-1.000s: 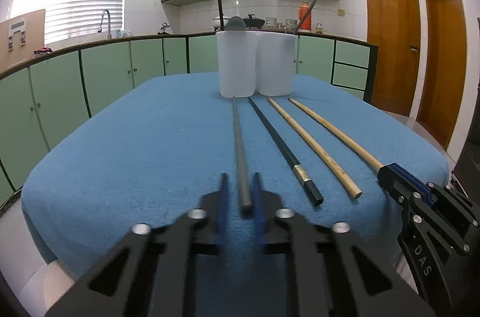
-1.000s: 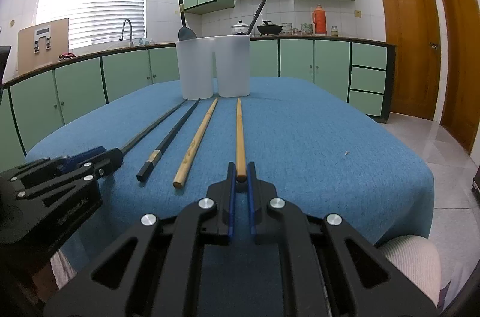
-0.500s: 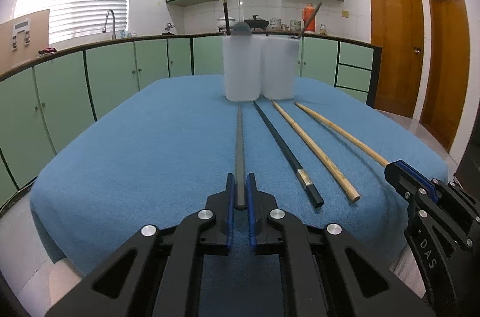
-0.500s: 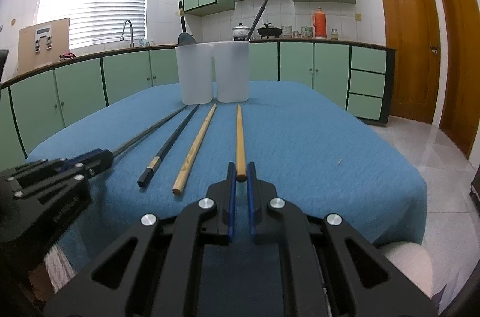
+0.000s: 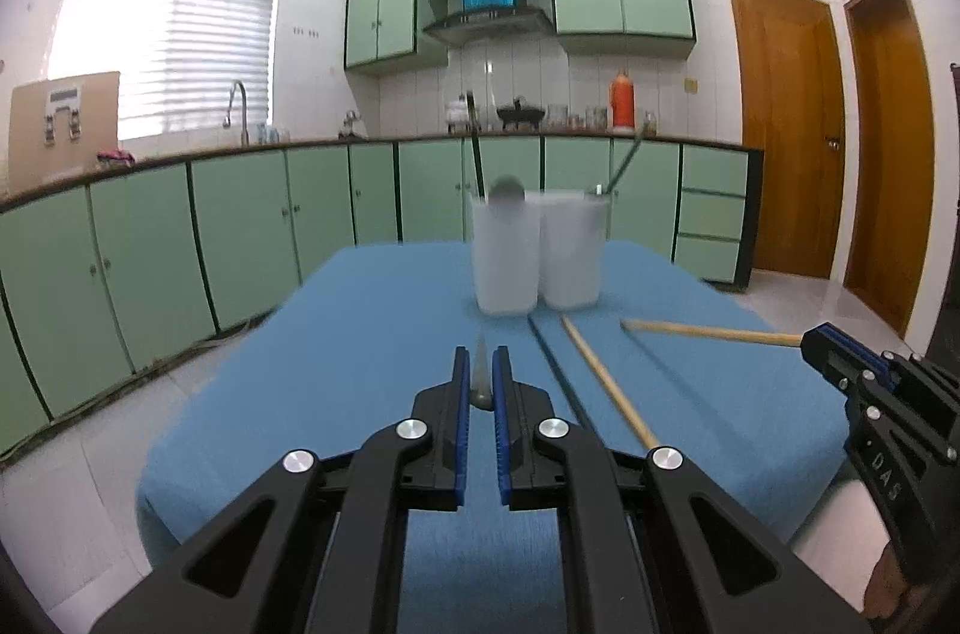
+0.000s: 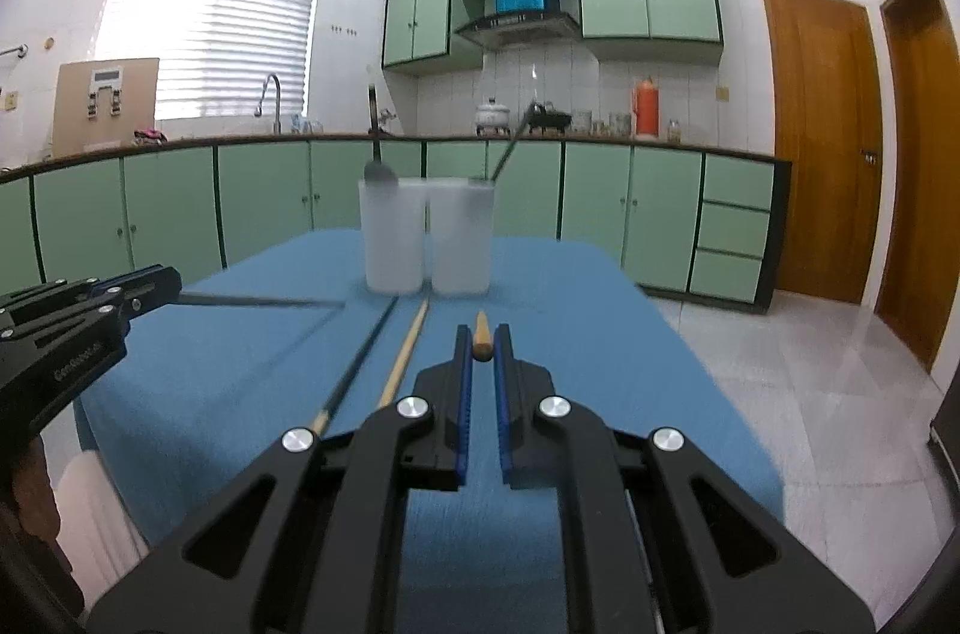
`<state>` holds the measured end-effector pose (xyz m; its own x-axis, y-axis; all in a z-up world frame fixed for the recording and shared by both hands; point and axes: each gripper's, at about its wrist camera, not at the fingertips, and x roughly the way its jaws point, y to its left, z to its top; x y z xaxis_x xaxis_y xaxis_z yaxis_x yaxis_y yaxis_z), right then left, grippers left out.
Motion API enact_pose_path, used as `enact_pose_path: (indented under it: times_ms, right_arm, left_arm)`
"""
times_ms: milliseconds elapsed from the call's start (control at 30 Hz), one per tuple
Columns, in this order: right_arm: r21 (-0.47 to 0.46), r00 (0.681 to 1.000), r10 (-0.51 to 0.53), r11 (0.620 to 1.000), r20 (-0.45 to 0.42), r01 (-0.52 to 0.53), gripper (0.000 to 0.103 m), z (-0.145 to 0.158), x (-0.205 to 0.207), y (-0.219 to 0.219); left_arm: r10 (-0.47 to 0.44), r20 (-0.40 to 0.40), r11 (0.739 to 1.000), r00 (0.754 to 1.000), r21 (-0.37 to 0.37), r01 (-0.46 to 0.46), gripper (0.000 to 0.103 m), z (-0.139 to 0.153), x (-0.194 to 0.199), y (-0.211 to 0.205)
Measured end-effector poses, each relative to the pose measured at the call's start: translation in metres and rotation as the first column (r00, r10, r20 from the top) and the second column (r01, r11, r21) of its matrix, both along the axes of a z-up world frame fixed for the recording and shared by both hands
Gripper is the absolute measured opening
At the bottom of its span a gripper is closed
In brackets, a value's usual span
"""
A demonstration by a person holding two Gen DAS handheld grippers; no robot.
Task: Organize utensils
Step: 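Lift both chopsticks and carry them over the white holder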
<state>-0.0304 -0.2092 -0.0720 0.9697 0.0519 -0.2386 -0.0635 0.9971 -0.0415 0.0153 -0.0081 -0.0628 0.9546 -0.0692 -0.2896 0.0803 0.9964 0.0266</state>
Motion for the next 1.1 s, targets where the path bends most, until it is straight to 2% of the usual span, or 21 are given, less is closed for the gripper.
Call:
enact_pose_path:
  times_ms: [200, 367, 567, 800, 1100]
  right_arm:
    - [-0.011, 0.998, 0.019, 1.000, 0.059, -0.018, 0.006, 0.045, 0.007, -0.009]
    - [-0.008, 0.997, 0.058, 0.998, 0.059, -0.057, 0.006, 0.079, 0.026, -0.019]
    - [0.039, 0.994, 0.105, 0.994, 0.021, -0.106, 0.006, 0.118, 0.053, -0.031]
    - [0.043, 0.987, 0.161, 0.986, -0.006, -0.160, 0.006, 0.155, 0.079, -0.030]
    - [0.056, 0.977, 0.210, 0.976, 0.030, -0.212, 0.006, 0.202, 0.101, -0.025]
  left_arm:
    - [-0.006, 0.098, 1.000, 0.995, 0.006, 0.006, 0.007, 0.039, -0.004, 0.006]
    - [-0.025, 0.154, 1.000, 0.988, -0.005, 0.026, 0.007, 0.071, 0.003, 0.009]
    - [-0.062, 0.172, 0.998, 0.983, -0.010, 0.065, 0.007, 0.098, 0.015, 0.006]
    - [-0.098, 0.163, 0.994, 0.982, -0.033, 0.105, 0.007, 0.122, 0.039, 0.003]
    - [-0.115, 0.206, 0.990, 0.972, -0.054, 0.128, 0.007, 0.156, 0.058, 0.002]
